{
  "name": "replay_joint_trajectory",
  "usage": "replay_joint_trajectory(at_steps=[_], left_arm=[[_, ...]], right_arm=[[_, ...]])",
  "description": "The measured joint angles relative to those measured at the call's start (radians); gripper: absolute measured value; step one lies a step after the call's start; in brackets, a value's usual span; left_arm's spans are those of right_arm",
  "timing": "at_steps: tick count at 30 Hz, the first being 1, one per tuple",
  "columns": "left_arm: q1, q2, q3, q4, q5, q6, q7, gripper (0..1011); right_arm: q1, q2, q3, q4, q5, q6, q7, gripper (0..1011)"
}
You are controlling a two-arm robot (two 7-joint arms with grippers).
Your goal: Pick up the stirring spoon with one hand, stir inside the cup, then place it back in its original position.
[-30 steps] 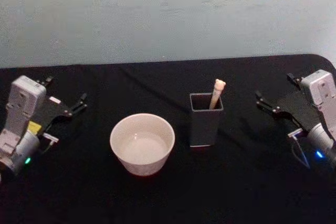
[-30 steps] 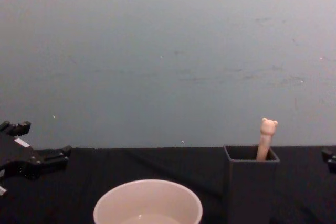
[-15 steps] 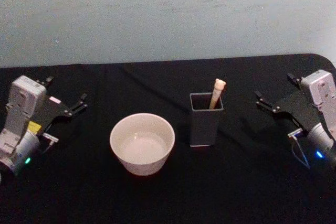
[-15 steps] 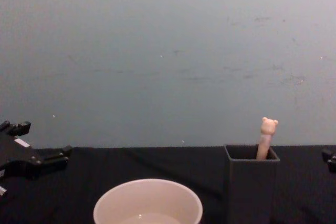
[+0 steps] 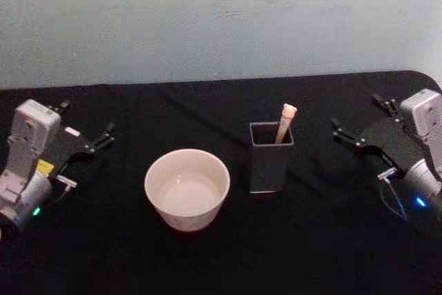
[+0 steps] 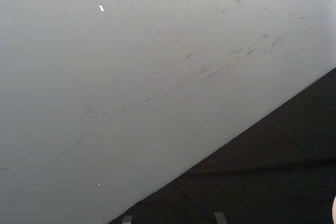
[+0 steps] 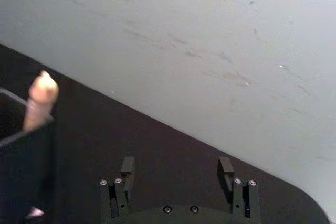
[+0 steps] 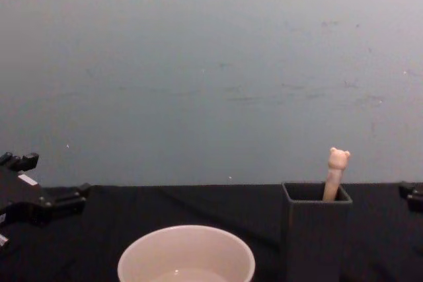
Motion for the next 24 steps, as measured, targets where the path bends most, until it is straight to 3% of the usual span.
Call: replay_joint_trajectory(at_steps=[5,13,18,24], left_arm=[[0.0,0.0,0.0,0.0,0.0,0.0,0.0,1001],[0.0,0.0,0.0,0.0,0.0,0.0,0.0,1001],[0.0,0.0,0.0,0.0,0.0,0.0,0.0,1001],[0.0,0.0,0.0,0.0,0.0,0.0,0.0,1001]], right_arm=[[-0.016,0.005,0.028,-0.028,0.083,-0.007,0.091,1003],[-0.047,0.01,0.087,-0.074,0.333,0.041,0.352,1002],[-0.037,0.008,0.09,-0.064,0.395,0.068,0.463,1003],[0.012,-0.005,0.06,-0.016,0.392,0.072,0.572,1003]])
